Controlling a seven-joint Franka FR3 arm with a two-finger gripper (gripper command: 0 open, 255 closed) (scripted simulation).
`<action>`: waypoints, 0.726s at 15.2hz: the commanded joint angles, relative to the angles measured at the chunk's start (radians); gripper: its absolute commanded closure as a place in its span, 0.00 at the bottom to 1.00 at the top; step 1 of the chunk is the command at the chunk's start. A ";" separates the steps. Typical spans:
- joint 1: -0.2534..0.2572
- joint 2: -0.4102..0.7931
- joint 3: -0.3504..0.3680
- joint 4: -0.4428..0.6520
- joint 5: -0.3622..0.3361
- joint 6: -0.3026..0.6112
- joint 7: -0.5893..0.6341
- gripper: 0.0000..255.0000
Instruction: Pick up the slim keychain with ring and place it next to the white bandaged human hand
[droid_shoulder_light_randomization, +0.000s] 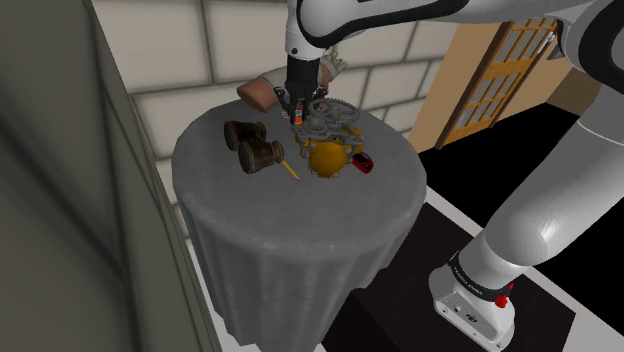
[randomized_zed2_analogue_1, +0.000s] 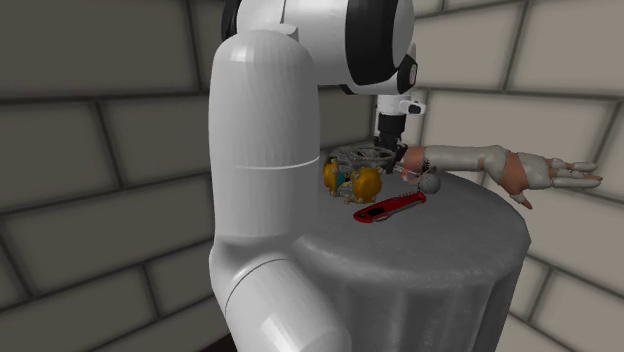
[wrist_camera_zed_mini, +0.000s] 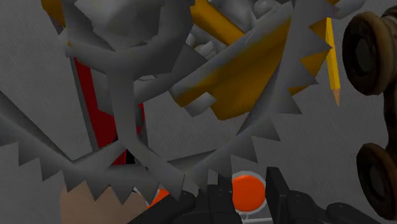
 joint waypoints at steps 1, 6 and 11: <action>-0.001 0.004 -0.001 -0.025 -0.002 0.028 0.000 1.00; 0.001 0.020 -0.001 -0.075 -0.011 0.093 0.006 1.00; 0.001 0.029 -0.001 -0.095 -0.015 0.120 0.009 1.00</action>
